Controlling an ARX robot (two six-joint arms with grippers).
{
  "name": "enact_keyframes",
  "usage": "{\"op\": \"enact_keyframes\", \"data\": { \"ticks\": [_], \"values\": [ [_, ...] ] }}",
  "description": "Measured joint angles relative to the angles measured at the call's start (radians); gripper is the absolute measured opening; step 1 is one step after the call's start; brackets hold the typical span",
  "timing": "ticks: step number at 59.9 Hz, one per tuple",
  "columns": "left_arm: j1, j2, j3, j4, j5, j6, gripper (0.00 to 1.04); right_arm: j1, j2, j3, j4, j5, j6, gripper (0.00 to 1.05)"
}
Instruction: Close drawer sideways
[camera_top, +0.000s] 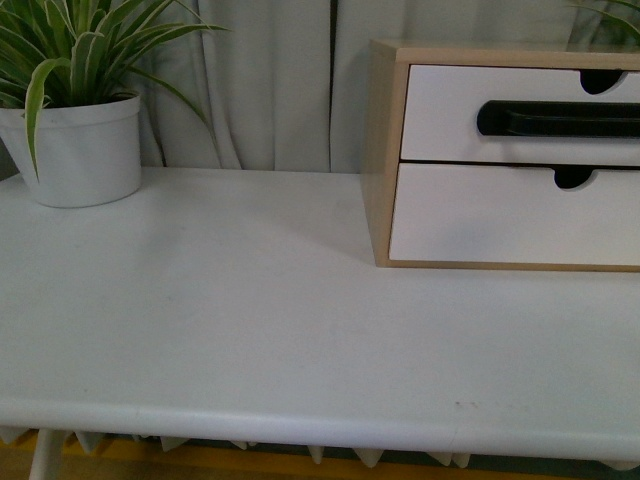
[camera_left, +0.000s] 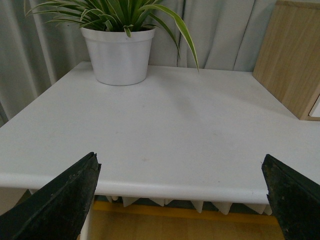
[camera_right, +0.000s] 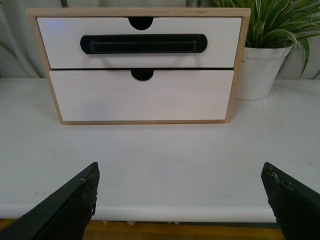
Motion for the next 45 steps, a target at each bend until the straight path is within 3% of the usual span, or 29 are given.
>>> {"op": "enact_keyframes", "data": {
  "ticks": [45],
  "values": [
    [0.000,0.000,0.000,0.000,0.000,0.000,0.98,0.000,0.000,0.000,0.000,0.000,0.000,0.95]
  ]
}}
